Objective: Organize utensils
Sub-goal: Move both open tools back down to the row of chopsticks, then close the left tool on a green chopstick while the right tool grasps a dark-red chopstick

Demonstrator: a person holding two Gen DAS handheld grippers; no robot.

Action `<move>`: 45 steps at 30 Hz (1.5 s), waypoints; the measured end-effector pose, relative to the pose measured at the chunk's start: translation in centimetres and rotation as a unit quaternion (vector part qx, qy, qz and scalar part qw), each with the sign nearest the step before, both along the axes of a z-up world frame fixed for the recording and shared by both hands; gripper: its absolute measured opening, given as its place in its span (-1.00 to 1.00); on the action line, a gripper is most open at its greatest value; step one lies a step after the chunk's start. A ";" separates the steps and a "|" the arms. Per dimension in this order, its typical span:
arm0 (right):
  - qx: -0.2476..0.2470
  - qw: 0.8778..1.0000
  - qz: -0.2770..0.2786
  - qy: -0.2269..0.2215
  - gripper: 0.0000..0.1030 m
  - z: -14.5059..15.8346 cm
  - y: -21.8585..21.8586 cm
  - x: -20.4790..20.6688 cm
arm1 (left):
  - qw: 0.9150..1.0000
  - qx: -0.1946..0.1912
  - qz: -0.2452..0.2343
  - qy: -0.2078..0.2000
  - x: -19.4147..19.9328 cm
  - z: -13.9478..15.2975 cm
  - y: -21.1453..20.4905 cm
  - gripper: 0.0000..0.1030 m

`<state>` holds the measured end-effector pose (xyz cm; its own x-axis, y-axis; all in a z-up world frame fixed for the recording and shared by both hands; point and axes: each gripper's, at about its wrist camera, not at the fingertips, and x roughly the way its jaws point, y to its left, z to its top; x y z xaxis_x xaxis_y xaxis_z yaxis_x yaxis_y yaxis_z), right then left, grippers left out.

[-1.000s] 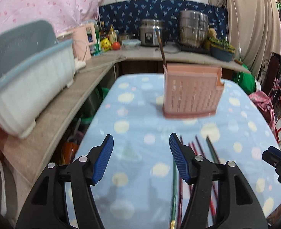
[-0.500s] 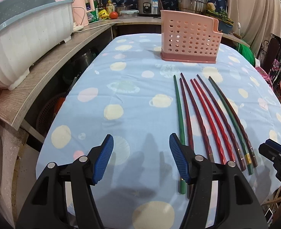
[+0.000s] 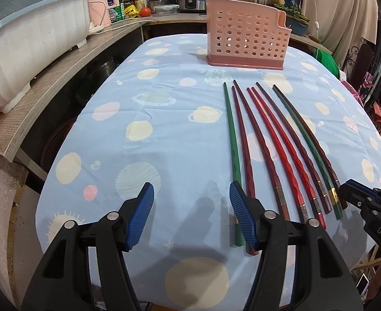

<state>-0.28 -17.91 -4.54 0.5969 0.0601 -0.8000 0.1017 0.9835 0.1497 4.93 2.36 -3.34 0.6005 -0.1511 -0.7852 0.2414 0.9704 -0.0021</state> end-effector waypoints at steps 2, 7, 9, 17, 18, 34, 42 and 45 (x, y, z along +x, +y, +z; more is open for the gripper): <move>0.000 1.000 0.000 0.000 -0.77 0.0 0.0 0.0 | 1.000 -0.001 -0.003 0.002 -0.1 0.0 -0.1 0.12; 0.003 1.000 0.001 0.000 -0.77 -0.1 -0.1 0.0 | 1.000 -0.009 -0.010 0.008 -0.4 -0.2 -0.4 0.12; 0.004 1.000 0.002 0.002 -0.77 -0.1 0.0 0.0 | 1.000 -0.007 -0.013 0.009 -0.5 -0.3 -0.6 0.12; 0.004 1.000 -0.001 0.004 -0.86 -0.5 -0.1 0.0 | 0.999 -0.007 -0.015 0.036 -0.4 -1.6 -0.9 0.11; 0.004 1.000 -0.001 0.004 -0.86 -0.5 -0.2 -0.1 | 0.999 -0.007 -0.014 0.039 -0.3 -1.8 -0.9 0.11; 0.008 1.000 -0.001 0.003 -0.86 -0.5 -0.2 -0.1 | 0.999 0.008 -0.005 0.035 -0.2 -1.7 -0.5 -0.42; 0.014 1.000 -0.005 0.002 -0.87 -0.4 -0.5 -0.2 | 0.999 -0.009 -0.010 0.044 0.0 -1.6 0.1 -0.83; 0.019 1.000 -0.011 -0.003 -0.87 0.0 -0.9 -0.3 | 0.999 -0.018 -0.007 0.050 0.2 -1.3 0.4 -0.87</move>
